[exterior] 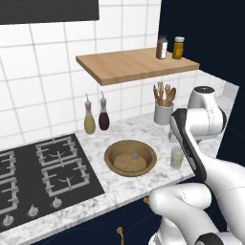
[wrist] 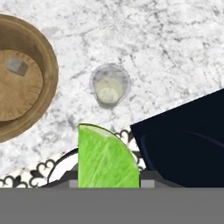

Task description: Grab a lemon wedge from the fridge and one ice cube from the ice bowl, and put them in the glass of lemonade.

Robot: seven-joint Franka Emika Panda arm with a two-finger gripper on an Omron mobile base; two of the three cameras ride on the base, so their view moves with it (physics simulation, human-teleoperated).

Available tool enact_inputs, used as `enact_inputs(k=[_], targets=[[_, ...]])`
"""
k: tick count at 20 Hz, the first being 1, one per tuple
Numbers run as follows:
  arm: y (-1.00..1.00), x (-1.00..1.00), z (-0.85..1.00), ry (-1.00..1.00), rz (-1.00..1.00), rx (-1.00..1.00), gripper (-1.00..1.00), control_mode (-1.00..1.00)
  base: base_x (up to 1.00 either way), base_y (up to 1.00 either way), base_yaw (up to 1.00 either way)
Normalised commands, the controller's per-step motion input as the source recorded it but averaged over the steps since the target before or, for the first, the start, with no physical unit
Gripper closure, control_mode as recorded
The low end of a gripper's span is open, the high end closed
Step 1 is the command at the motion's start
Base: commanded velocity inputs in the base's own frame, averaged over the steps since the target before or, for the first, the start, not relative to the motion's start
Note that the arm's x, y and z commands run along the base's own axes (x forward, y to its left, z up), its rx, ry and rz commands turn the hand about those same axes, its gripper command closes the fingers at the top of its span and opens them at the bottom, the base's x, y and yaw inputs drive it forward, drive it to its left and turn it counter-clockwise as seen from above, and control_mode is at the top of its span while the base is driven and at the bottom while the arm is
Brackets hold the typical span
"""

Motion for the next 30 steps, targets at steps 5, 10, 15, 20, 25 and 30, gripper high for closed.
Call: enact_inputs(k=[5,10,15,20,25,30], targets=[[0.00,0.02,-0.23,0.00,0.00,0.00,1.00,-1.00,0.00,0.00,0.00],[0.00,0.18,0.00,-0.13,0.00,0.00,1.00,-1.00,0.00,0.00,0.00],[0.00,0.23,0.00,-0.11,0.00,0.00,1.00,-1.00,0.00,0.00,0.00],[0.01,0.34,-0.01,0.00,0.00,0.00,1.00,-1.00,0.00,0.00,0.00],[0.00,0.47,-0.16,0.00,0.00,0.00,1.00,-1.00,0.00,0.00,0.00],[-0.02,0.43,-0.04,0.00,0.00,0.00,1.00,-1.00,0.00,0.00,0.00]])
